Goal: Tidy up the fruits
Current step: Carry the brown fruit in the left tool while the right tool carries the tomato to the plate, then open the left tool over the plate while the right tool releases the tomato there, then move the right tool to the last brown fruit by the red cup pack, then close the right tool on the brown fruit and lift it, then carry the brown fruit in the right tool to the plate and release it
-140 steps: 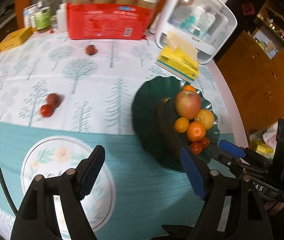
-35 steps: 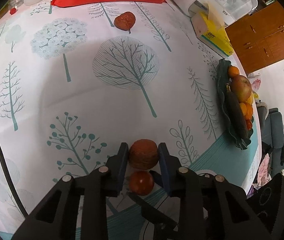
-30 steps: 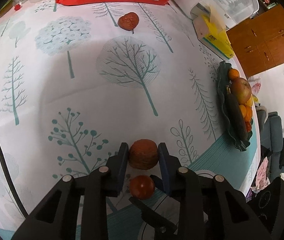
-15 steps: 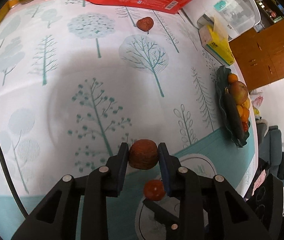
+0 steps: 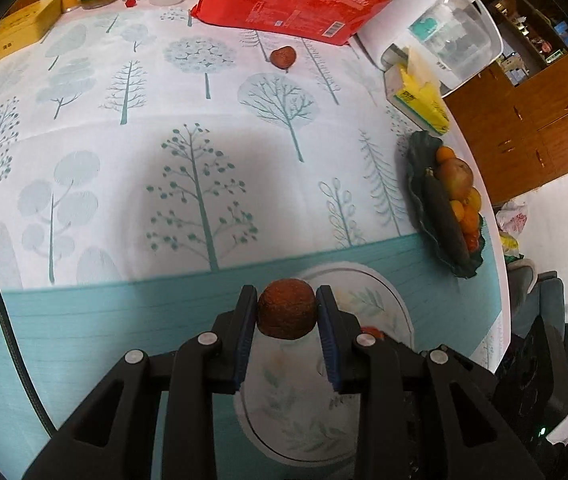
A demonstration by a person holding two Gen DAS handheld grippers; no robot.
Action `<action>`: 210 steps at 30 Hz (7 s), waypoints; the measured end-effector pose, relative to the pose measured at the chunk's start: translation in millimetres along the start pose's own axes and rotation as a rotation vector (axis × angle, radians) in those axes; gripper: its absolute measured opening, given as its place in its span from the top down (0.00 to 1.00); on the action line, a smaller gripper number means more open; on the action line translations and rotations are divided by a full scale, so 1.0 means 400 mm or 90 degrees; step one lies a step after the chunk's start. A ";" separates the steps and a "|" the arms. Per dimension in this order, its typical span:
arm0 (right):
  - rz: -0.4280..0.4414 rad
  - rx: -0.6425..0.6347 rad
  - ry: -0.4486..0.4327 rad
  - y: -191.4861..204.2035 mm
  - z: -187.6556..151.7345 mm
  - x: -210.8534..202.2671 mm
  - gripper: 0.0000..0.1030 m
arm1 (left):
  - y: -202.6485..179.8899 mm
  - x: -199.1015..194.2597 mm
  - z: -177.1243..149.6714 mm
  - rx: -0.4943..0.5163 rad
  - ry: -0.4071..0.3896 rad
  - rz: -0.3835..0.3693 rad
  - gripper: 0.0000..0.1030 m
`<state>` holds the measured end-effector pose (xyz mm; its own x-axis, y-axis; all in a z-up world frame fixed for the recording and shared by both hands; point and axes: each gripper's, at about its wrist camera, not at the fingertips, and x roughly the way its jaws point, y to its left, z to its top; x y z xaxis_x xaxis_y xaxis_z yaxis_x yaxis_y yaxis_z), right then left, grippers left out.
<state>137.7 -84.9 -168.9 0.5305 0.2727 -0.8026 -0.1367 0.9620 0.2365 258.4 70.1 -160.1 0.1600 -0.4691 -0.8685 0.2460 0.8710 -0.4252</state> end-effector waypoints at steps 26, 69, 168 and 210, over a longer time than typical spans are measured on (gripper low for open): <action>-0.006 -0.004 -0.024 -0.317 -0.095 -0.249 0.74 | -0.363 0.009 -0.192 -0.023 -0.071 -0.010 0.72; -0.003 -0.002 -0.025 -0.684 0.014 -0.223 0.74 | -0.590 0.292 -0.013 -0.013 -0.083 0.079 0.71; -0.084 -0.141 -0.035 -0.141 0.651 0.472 0.70 | 0.160 -0.036 0.187 -0.099 -0.189 0.171 0.18; -0.055 -0.028 -0.009 -0.212 0.288 0.006 0.71 | -0.106 -0.168 -0.065 -0.062 -0.205 0.213 0.18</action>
<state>247.0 -167.7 -127.9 0.5532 0.1882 -0.8115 -0.1258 0.9819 0.1419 212.2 68.7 -90.3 0.5067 -0.1680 -0.8456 0.0417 0.9845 -0.1706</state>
